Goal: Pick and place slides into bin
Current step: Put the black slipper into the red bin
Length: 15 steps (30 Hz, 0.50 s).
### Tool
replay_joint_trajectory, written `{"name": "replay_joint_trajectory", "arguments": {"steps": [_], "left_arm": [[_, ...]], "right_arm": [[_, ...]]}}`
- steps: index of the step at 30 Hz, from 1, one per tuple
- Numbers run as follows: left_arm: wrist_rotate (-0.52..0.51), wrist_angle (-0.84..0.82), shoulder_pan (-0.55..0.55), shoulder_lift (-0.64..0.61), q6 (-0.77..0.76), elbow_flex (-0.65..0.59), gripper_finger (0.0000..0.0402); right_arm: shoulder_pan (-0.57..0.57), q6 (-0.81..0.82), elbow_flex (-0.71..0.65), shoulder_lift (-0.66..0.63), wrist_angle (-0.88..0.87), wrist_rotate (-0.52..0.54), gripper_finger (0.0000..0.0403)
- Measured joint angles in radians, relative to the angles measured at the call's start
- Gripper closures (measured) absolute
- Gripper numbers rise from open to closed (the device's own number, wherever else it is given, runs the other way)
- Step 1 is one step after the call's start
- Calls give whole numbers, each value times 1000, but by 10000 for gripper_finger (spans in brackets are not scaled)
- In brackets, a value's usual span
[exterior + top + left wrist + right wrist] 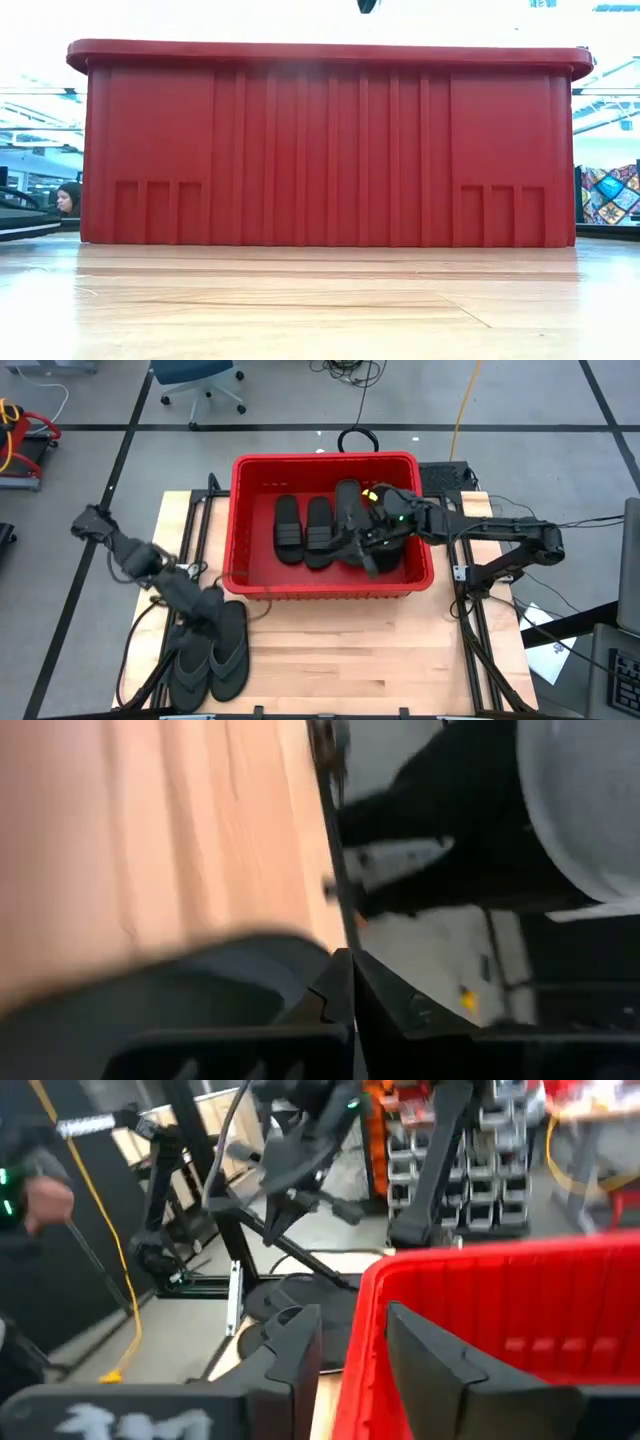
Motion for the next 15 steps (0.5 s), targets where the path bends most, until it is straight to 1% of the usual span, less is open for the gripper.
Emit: {"name": "replay_joint_trajectory", "arguments": {"steps": [3,5,7,9,11,15], "left_arm": [[-6,70,-116,-31,-188,-143,390],[-12,126,-172,-43,-261,-221,381],[-40,203,-210,-43,-314,-276,371],[-79,287,-240,-41,-322,-320,363],[-141,359,-266,-41,-317,-343,358],[-332,396,-301,-41,-287,-346,364]], "right_arm": [[29,72,0,22,6,44,280],[51,102,0,26,9,62,274],[79,112,0,37,42,62,270],[113,112,1,51,64,61,267],[149,106,1,75,95,61,266],[205,99,1,140,135,61,265]]}}
